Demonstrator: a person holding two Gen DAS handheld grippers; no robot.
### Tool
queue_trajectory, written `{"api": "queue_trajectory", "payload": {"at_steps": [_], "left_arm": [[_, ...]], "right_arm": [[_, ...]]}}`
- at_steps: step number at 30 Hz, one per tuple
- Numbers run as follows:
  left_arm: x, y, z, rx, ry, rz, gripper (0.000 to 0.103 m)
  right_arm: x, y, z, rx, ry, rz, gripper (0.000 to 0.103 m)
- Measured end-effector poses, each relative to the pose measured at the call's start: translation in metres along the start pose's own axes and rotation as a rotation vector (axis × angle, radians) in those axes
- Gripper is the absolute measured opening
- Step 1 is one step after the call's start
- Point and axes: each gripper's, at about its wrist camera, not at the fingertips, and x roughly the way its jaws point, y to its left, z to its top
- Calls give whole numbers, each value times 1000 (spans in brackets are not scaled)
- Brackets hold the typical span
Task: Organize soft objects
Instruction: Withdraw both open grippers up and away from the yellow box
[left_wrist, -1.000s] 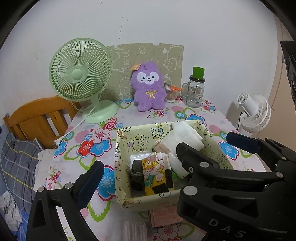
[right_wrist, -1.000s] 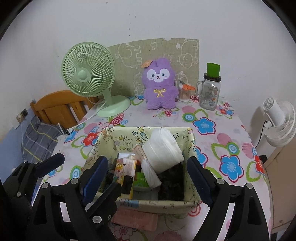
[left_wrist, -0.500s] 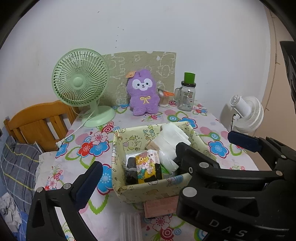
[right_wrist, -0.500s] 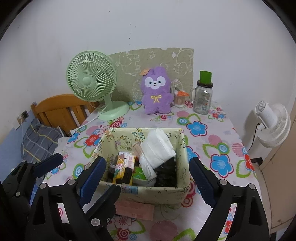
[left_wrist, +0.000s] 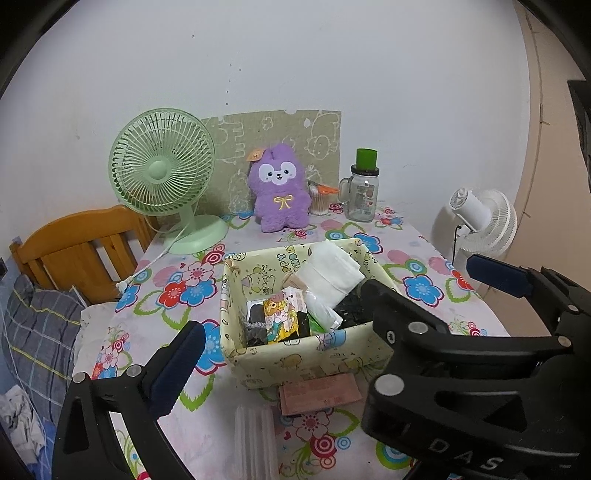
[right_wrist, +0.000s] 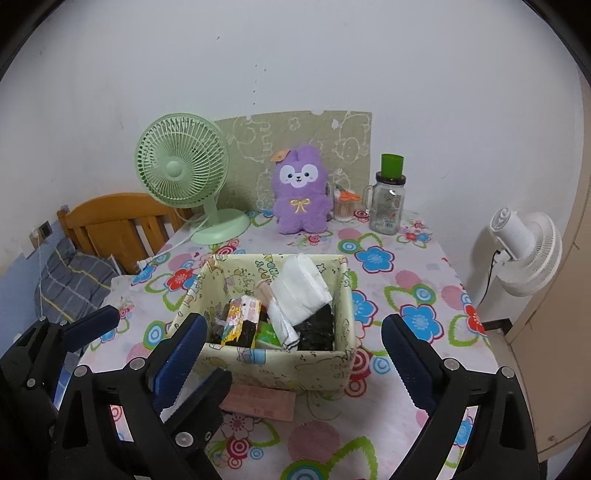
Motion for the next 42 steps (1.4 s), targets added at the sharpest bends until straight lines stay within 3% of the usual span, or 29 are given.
{"api": "queue_trajectory", "payload": {"at_steps": [23,42], "left_arm": [[-30,-10,-29,-10,-16,8,103],[-24,-1,-61,-48,12,7,103]], "right_arm": [[-44,1,-31,-27,-89,-48,103],[-38,13,-61,-59,-53,-61,103]]}}
